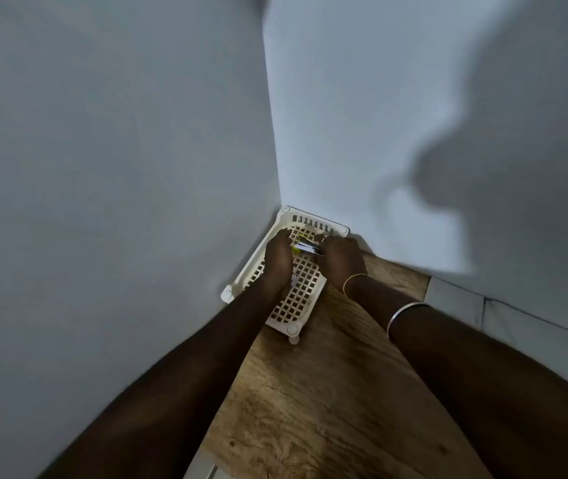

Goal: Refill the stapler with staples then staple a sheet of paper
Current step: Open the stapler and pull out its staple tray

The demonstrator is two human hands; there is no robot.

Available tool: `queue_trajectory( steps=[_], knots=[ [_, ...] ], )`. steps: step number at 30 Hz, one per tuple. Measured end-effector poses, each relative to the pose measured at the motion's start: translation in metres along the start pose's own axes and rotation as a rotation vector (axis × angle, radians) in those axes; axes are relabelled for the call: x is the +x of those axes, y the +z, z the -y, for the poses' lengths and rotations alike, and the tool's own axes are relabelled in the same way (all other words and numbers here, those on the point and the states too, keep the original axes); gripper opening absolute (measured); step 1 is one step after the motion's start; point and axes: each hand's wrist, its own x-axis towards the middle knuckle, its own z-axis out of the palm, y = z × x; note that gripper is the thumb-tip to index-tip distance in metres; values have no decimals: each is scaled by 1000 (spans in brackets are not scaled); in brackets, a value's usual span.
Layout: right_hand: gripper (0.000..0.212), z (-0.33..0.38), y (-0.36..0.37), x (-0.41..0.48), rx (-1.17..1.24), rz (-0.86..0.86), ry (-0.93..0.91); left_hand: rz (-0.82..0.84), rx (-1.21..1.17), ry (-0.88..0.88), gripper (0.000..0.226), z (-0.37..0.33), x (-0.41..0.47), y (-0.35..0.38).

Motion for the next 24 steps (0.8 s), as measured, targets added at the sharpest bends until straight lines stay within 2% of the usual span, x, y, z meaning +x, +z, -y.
queue_trajectory(
  steps=[6, 11, 15, 17, 21, 24],
  knots=[
    [11, 2, 9, 5, -97, -18, 24, -58, -73, -68, 32, 2, 2, 0],
    [22, 0, 11, 6, -39, -50, 33, -65, -67, -38, 31, -1, 2, -1],
    [20, 3, 5, -5, 120, -176, 31, -68, -13, 7, 27, -7, -7, 0],
    [26, 2, 3, -12, 207, -189, 58, -31, 19, 44, 21, -10, -15, 1],
    [35, 0, -10, -40, 527, -233, 175, -6, 78, 160, 20, -10, -44, 0],
    [32, -2, -22, -69, 692, -248, 240, -23, 138, 176, 34, -5, -69, -3]
  ],
)
